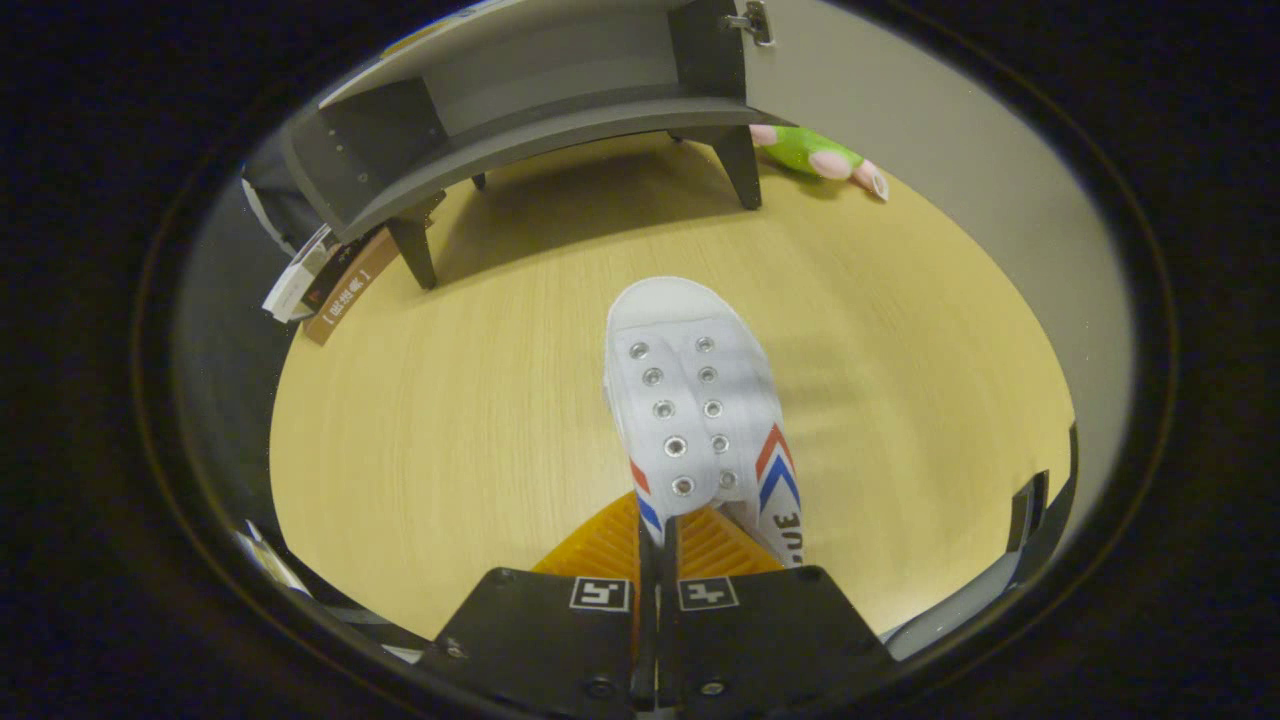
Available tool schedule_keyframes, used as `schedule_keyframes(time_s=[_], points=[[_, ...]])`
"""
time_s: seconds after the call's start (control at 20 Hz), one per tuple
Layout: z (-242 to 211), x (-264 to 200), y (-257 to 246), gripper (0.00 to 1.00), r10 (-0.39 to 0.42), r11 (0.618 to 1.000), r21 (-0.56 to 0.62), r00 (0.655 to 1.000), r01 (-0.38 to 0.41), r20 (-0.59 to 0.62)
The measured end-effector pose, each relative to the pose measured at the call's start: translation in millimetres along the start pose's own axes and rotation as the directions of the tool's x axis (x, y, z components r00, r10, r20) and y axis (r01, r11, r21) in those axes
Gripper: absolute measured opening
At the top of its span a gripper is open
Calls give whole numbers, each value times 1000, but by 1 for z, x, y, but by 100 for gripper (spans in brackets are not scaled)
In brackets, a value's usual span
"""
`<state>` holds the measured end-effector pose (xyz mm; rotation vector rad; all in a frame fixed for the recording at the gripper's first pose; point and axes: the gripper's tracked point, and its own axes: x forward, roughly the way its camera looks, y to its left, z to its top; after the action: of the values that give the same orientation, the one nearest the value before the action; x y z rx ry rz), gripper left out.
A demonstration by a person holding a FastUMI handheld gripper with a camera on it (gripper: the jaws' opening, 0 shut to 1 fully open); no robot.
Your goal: Open the shoe cabinet door, grab the shoes and put them into the shoe cabinet, then close the shoe cabinet door.
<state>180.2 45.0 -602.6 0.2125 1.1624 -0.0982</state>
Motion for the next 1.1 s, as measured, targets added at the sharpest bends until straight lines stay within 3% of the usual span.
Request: schedule_keyframes(time_s=[0.25, 0.5, 0.9, 1.1], points=[[8, -16, 5, 4, 51, 999, 1, 998, -51, 48], [21, -61, 15, 4, 70, 997, -28, 991, -67, 110], [99, -155, 29, 4, 42, 973, -227, 956, 27, 291], [155, -205, 48, 4, 68, 956, -288, 923, 48, 380]])
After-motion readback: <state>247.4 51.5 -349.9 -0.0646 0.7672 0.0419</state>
